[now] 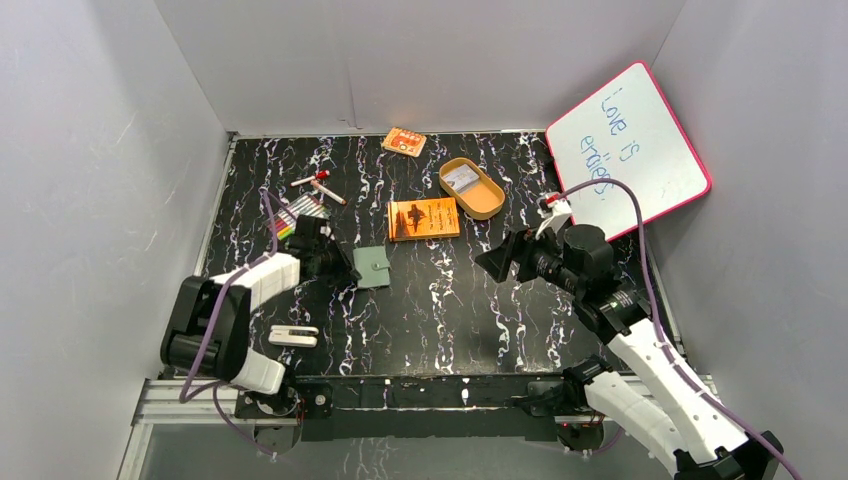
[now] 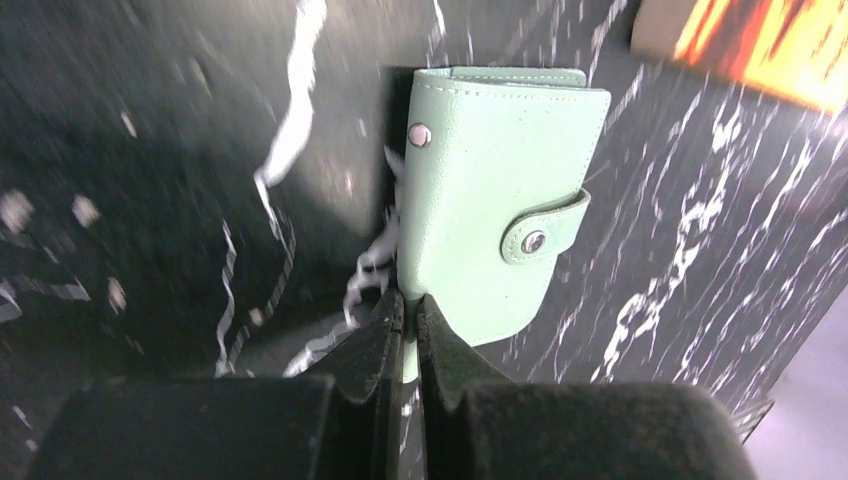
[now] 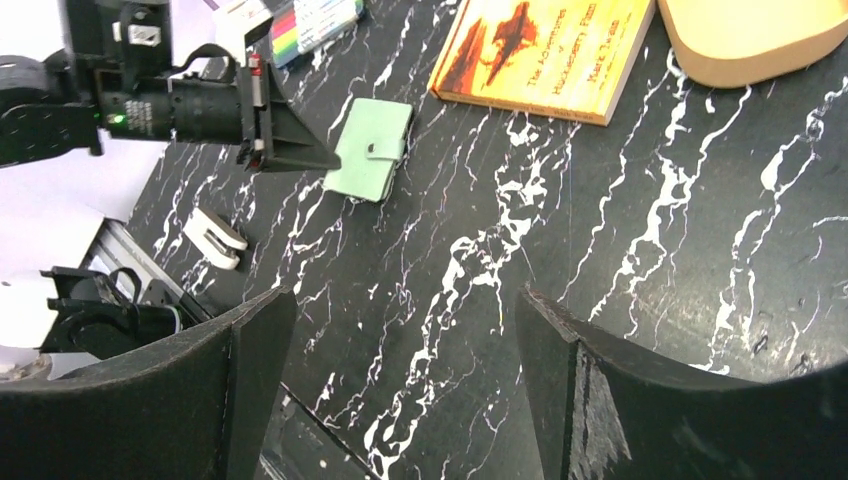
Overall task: Put the credit cards into the card holder
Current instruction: Move the card holder to the center of the board.
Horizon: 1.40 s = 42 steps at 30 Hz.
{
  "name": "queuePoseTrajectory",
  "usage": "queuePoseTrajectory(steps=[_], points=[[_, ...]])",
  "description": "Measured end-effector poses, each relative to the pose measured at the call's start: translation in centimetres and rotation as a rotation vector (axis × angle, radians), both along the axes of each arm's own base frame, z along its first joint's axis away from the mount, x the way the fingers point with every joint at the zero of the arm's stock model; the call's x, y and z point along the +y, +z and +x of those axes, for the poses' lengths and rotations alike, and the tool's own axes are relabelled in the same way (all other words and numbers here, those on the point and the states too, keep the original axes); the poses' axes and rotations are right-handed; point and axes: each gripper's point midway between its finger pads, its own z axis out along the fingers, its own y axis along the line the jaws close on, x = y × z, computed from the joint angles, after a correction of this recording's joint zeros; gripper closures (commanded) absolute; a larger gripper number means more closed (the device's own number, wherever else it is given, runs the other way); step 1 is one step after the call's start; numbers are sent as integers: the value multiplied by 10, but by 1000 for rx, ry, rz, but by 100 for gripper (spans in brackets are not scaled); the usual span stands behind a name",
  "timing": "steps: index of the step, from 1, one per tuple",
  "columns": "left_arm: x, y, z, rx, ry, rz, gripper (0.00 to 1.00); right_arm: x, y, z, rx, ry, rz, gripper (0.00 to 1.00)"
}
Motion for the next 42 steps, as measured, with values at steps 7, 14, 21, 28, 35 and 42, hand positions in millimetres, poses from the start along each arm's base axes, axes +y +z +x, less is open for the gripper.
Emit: queuePoseTrajectory(steps=[7, 14, 21, 28, 35, 42], points=[[-24, 4, -70, 9, -67, -37, 100, 11, -21, -13, 68, 49, -27, 21], [-39, 9, -98, 8, -58, -86, 100, 67, -71, -47, 173, 164, -206, 29], [-42, 17, -95, -23, -38, -100, 84, 117, -114, -50, 219, 158, -406, 31], [-39, 17, -101, -39, -27, -114, 59, 149, -135, -45, 228, 155, -464, 32], [-35, 21, -101, -71, -13, -116, 71, 174, -141, -36, 218, 148, -479, 42], [-37, 23, -98, -138, 19, -178, 81, 198, -151, -31, 212, 159, -495, 47]])
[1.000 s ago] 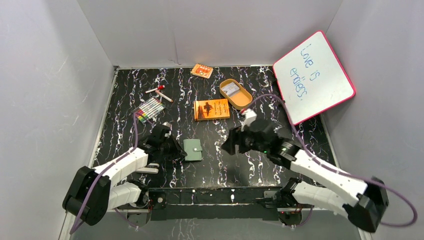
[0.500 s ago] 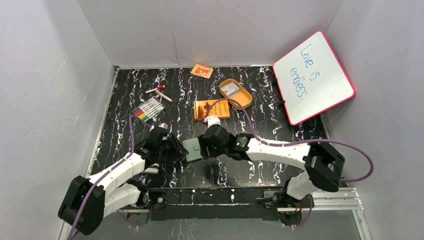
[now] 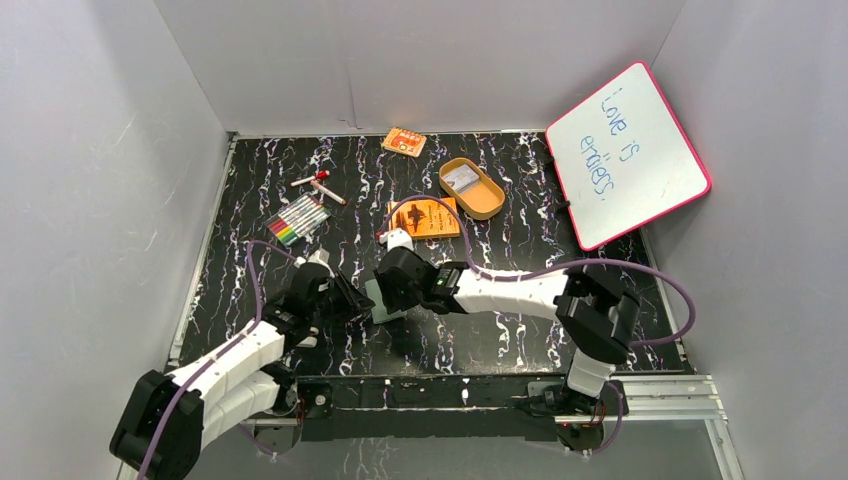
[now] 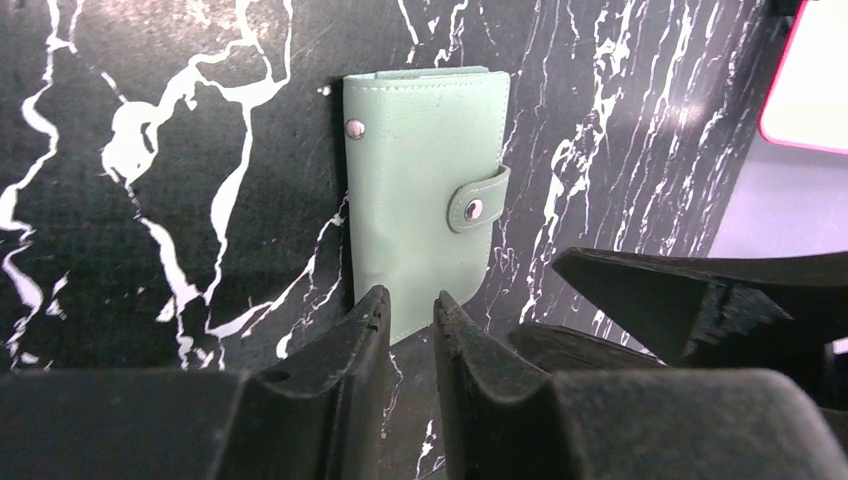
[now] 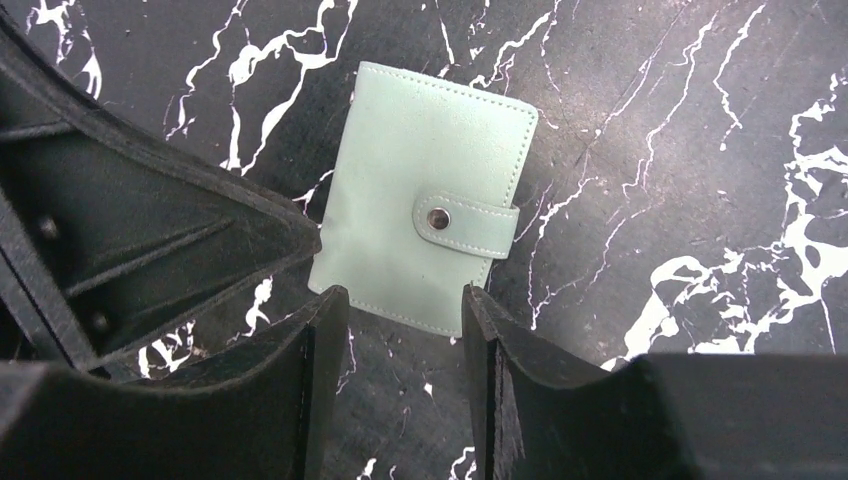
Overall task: Put the credit cards into the card holder
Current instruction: Move the card holder to the center of the board, then open the card holder at the center of the board.
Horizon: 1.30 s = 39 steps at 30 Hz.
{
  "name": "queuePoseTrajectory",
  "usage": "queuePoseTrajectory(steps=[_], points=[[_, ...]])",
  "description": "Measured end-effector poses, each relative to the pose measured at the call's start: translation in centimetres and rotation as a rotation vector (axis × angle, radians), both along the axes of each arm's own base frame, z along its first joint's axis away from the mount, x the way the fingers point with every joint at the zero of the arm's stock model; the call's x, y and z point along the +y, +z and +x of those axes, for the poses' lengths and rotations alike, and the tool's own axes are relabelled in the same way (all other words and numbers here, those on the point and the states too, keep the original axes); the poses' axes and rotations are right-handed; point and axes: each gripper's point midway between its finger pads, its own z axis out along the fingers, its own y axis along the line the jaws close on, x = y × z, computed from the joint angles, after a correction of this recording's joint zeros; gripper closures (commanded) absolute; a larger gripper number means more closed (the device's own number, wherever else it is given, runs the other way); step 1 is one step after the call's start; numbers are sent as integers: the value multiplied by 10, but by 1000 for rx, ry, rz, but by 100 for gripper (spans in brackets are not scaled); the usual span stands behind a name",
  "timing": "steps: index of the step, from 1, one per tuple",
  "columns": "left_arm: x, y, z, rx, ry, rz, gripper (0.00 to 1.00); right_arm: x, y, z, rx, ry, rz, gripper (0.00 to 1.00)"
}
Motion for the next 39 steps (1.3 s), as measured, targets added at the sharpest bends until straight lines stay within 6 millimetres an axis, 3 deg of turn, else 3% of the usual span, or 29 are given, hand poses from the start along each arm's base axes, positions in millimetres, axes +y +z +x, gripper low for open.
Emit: queuePoseTrajectory(steps=[7, 24, 39], points=[[-10, -10, 7, 12, 2, -41, 91, 7, -17, 6, 3, -14, -35, 49], [-13, -21, 8, 3, 2, -67, 97, 21, -36, 22, 8, -51, -71, 50], [-12, -21, 7, -9, 5, -78, 99, 7, -42, 34, -56, -92, -191, 54]])
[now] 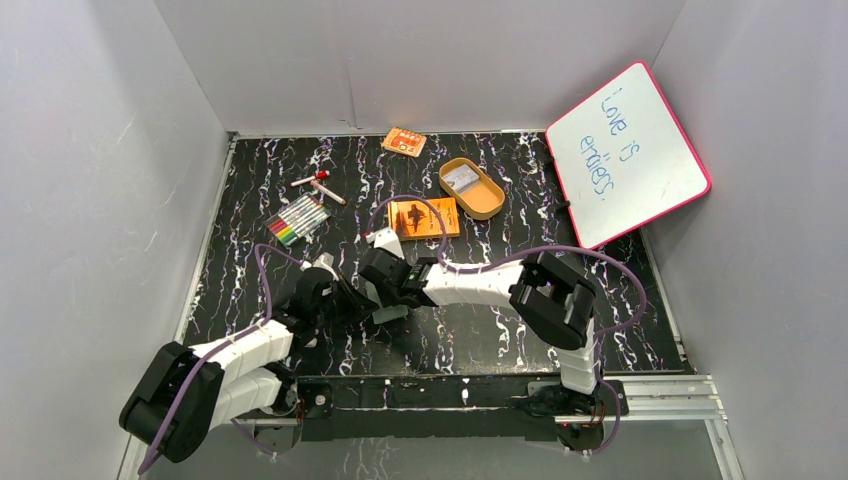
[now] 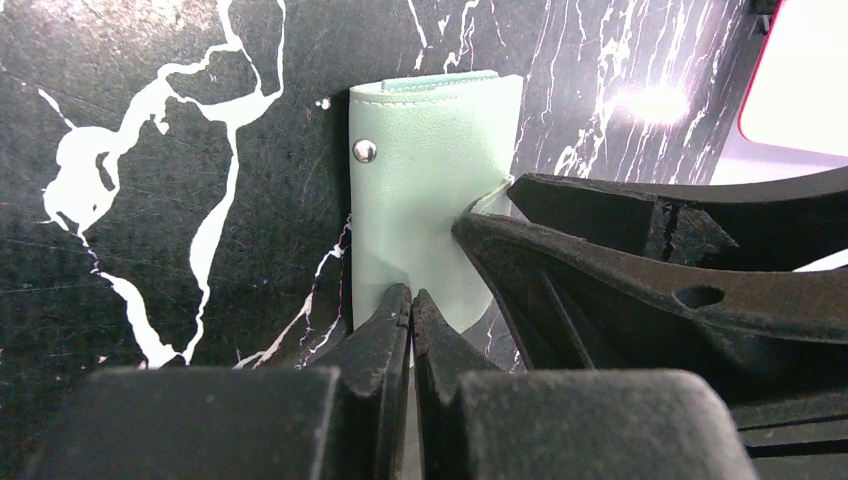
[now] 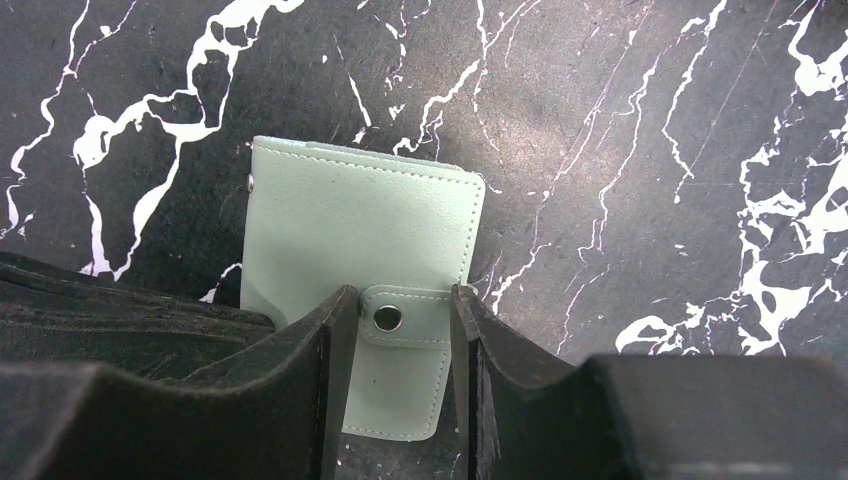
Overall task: Put the credit cards into the card holder
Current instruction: Open the card holder at the center of the board.
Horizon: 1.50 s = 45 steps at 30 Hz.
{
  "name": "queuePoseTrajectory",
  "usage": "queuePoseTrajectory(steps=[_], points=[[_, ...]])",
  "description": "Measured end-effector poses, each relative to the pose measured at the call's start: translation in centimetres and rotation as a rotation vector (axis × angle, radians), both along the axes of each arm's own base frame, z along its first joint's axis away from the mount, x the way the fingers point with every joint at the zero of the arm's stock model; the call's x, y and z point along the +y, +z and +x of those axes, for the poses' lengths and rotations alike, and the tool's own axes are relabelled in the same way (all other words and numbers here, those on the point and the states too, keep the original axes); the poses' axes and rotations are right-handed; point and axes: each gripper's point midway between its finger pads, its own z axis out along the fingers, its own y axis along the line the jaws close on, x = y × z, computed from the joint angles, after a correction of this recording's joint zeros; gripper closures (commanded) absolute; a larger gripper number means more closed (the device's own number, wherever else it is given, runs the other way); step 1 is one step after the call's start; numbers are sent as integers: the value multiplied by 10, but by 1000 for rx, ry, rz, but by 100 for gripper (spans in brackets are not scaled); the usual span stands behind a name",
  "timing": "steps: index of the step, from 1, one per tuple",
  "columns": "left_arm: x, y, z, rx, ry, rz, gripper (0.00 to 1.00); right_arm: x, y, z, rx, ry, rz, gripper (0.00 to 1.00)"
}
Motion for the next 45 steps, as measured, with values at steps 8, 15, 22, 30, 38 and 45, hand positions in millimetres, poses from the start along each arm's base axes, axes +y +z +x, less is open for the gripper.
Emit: queuePoseTrajectory(steps=[8, 15, 22, 30, 38, 45], points=[[0, 0, 0, 2, 1, -1, 99, 2, 1, -4, -55, 41, -67, 50], [0, -1, 0, 5, 3, -1, 100, 1, 1, -5, -90, 58, -114, 64], [0, -1, 0, 8, 4, -2, 100, 3, 1, -8, -98, 67, -119, 82], [-1, -3, 1, 13, 4, -3, 100, 2, 3, -5, -113, 58, -121, 100], [-2, -5, 1, 16, 2, -3, 100, -1, 3, -6, -111, 50, -121, 100], [-3, -6, 3, 23, 2, 2, 100, -13, 7, -10, -97, 30, -122, 100]])
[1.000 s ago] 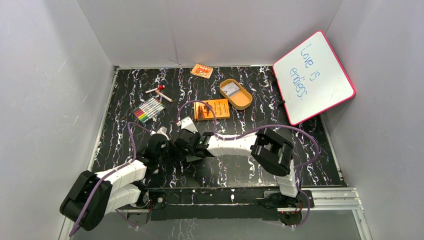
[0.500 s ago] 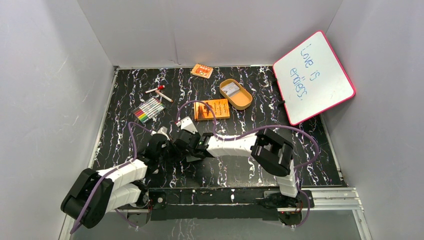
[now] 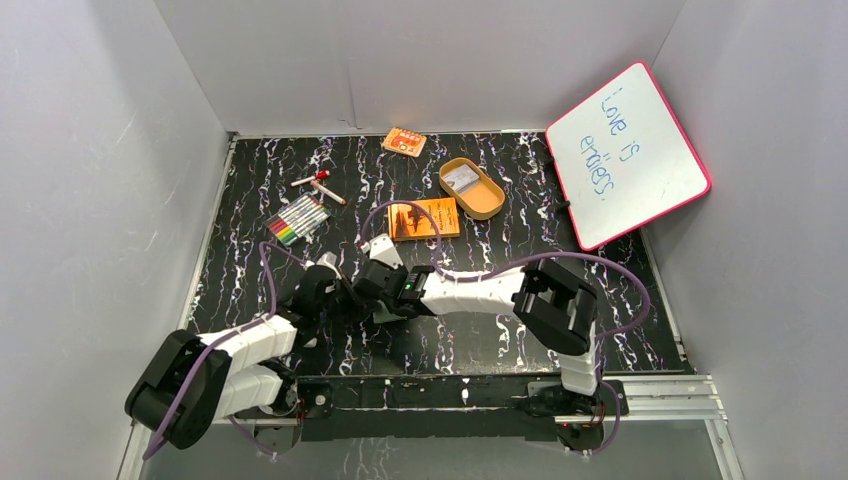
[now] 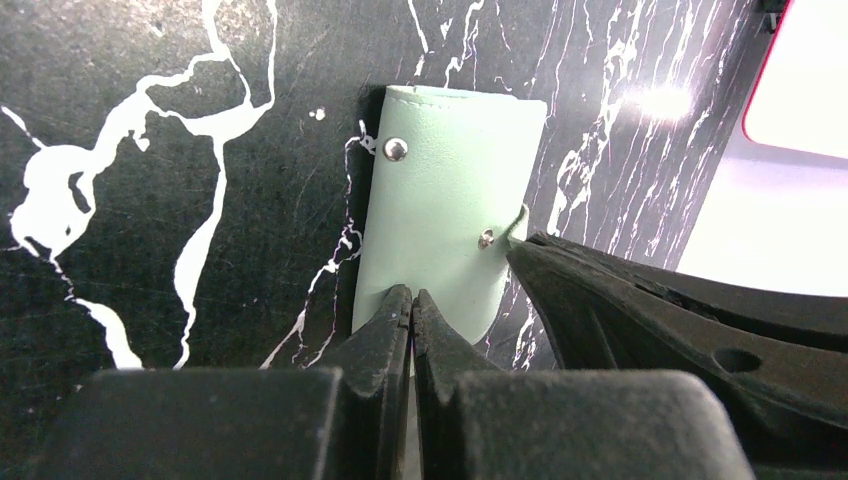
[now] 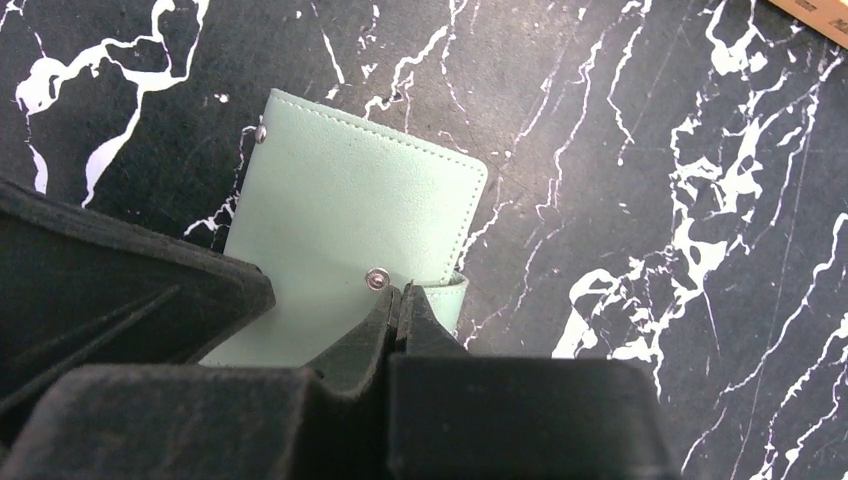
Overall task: Put the credit cards into the card holder
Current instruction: Open the card holder at the center of the board.
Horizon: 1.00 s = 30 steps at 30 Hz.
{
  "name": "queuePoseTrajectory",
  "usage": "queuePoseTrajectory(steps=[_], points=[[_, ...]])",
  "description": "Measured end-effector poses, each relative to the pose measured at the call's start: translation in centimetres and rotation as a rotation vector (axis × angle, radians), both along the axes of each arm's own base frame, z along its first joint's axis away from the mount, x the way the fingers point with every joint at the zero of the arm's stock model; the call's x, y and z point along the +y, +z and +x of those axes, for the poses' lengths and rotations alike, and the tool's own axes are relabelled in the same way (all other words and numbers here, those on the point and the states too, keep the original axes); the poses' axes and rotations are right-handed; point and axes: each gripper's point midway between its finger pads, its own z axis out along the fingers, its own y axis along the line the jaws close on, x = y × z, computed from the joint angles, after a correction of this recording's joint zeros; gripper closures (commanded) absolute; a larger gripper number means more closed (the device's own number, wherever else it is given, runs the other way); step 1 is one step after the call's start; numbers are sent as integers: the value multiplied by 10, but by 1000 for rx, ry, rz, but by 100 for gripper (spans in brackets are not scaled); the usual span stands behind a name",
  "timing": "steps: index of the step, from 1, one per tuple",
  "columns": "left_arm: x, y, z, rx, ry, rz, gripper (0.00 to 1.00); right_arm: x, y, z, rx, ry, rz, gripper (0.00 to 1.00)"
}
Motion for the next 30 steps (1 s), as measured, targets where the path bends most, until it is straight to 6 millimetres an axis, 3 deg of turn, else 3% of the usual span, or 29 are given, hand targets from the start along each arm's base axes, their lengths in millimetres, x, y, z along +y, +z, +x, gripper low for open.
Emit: queuePoseTrajectory(steps=[5, 11, 16, 18, 20, 23, 30], points=[[-1, 0, 2, 3, -3, 3, 100, -13, 6, -1, 9, -41, 22, 100], [-2, 1, 3, -10, -27, 23, 100, -50, 17, 2, 55, -134, 88, 97], [-3, 3, 5, -21, -51, 37, 100, -71, 24, -4, 104, -188, 165, 52], [-3, 1, 5, -17, -54, 40, 100, -80, 26, -10, 117, -196, 182, 39], [-4, 1, 5, -17, -58, 38, 100, -87, 30, -16, 132, -195, 210, 33], [-6, 0, 5, -15, -65, 31, 100, -85, 38, -21, 157, -183, 273, 31], [-8, 0, 5, -14, -72, 24, 100, -55, 44, -25, 245, -137, 424, 29]])
